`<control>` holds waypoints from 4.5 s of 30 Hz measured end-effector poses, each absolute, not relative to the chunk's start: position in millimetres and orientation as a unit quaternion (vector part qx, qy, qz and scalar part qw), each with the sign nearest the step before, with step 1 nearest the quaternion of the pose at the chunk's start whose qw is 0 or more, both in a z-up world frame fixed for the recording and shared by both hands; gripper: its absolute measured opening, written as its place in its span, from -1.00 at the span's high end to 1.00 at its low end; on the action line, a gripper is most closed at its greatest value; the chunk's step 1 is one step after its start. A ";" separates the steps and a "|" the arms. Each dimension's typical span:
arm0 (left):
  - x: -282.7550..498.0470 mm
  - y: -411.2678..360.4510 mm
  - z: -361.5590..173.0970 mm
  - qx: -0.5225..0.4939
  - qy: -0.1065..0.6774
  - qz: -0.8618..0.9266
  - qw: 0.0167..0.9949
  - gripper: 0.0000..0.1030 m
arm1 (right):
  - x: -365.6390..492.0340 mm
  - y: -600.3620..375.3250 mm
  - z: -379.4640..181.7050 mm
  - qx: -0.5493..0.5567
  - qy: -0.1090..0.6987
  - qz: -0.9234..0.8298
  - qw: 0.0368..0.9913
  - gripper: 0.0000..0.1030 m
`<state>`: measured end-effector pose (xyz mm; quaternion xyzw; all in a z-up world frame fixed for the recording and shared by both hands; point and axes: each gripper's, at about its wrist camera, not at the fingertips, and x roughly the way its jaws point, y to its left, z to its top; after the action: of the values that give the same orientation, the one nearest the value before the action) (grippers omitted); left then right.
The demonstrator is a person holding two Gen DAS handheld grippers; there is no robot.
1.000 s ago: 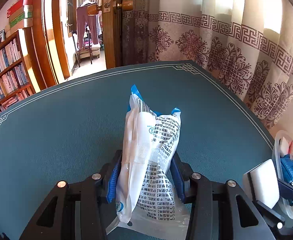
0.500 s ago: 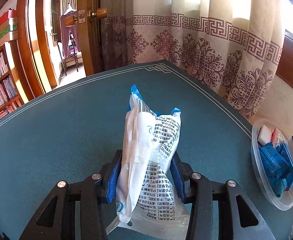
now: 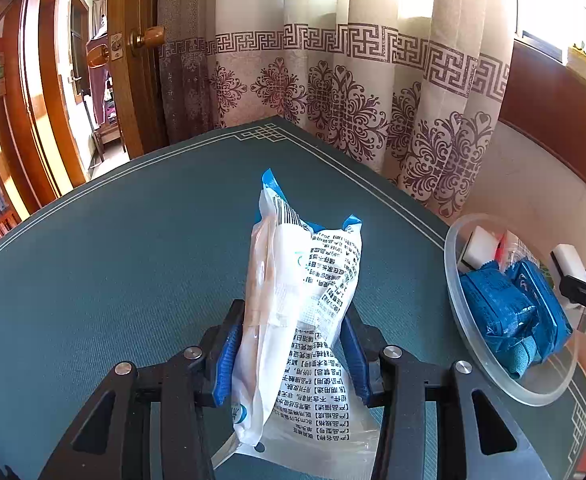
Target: Organize objects
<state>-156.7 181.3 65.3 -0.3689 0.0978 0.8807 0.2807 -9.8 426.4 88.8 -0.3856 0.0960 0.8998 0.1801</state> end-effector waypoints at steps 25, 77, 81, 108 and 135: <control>-112.0 276.1 75.9 -0.391 0.100 0.834 0.377 0.06 | 29.3 417.3 109.2 -0.296 0.073 0.938 0.163 -0.26; -45.5 248.7 104.5 -0.320 0.090 0.911 0.245 -1.00 | 76.8 387.4 83.8 -0.337 0.069 0.927 0.148 -0.84; -34.3 241.6 112.1 -0.306 0.085 0.917 0.241 -1.00 | 81.2 384.3 86.9 -0.334 0.066 0.927 0.155 -0.86; 1.2 246.6 108.1 -0.311 0.132 0.902 0.270 -1.00 | 89.3 376.6 90.2 -0.343 0.036 0.919 0.191 -0.89; 10.3 260.2 96.2 -0.328 0.155 0.885 0.292 -1.00 | 82.3 383.0 80.8 -0.361 0.046 0.909 0.205 -0.89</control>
<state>10.3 260.2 96.2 -0.3276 0.1552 0.8850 0.2920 82.3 383.0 80.8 -0.3606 0.0457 0.9088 0.2050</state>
